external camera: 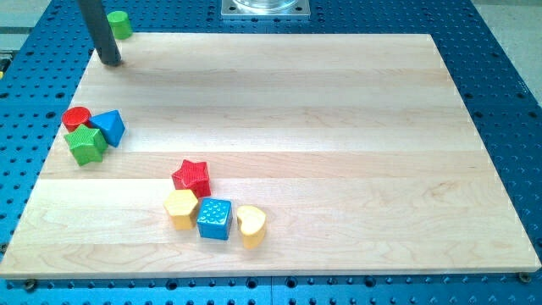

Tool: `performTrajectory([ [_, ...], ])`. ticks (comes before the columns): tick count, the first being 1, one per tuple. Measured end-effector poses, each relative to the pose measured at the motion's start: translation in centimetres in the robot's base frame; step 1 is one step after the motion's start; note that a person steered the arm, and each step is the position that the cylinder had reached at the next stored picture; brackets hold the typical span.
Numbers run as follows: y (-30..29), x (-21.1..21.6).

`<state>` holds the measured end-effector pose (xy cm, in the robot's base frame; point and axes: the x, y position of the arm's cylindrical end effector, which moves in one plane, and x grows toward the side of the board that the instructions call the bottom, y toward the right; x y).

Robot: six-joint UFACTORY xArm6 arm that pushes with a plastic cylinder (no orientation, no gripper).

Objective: Move the green star bottom left side of the triangle

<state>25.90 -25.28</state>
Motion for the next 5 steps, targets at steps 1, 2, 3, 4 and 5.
performTrajectory([
  [1, 4.7, -0.3],
  [2, 9.4, 3.0],
  [3, 9.2, 13.1],
  [4, 2.7, 19.1],
  [5, 1.4, 22.3],
])
